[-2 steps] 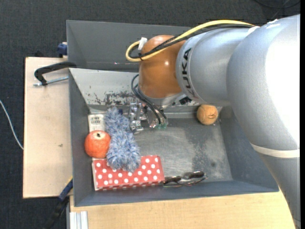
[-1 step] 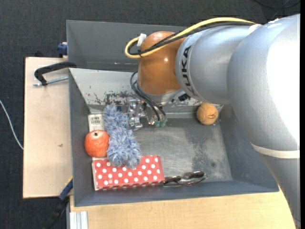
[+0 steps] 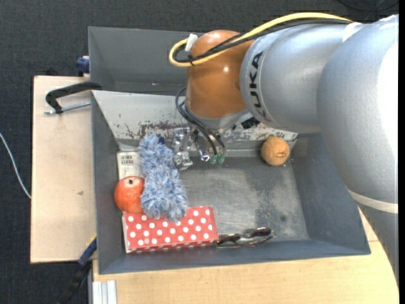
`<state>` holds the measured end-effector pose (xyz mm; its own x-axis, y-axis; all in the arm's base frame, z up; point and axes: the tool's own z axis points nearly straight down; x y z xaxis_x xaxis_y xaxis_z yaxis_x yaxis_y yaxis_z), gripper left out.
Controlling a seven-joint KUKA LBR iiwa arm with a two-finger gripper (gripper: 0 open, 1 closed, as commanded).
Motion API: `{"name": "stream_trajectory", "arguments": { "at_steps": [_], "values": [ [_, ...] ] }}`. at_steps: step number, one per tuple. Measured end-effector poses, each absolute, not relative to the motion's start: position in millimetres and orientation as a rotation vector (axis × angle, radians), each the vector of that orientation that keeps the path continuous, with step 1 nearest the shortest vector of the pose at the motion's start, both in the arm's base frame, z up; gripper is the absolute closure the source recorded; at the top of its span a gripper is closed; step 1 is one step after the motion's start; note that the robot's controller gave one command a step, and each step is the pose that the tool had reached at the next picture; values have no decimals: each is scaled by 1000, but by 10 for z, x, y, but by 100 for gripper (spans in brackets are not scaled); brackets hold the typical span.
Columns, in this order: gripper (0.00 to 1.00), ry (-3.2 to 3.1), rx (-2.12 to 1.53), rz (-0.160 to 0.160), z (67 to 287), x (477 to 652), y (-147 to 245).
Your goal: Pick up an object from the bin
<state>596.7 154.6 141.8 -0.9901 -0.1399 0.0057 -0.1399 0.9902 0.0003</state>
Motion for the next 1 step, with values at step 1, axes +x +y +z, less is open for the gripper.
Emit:
{"name": "stream_trajectory", "arguments": {
  "at_steps": [1],
  "values": [
    [100,-3156,191,-7,1431,6045,1564]
  ]
}}
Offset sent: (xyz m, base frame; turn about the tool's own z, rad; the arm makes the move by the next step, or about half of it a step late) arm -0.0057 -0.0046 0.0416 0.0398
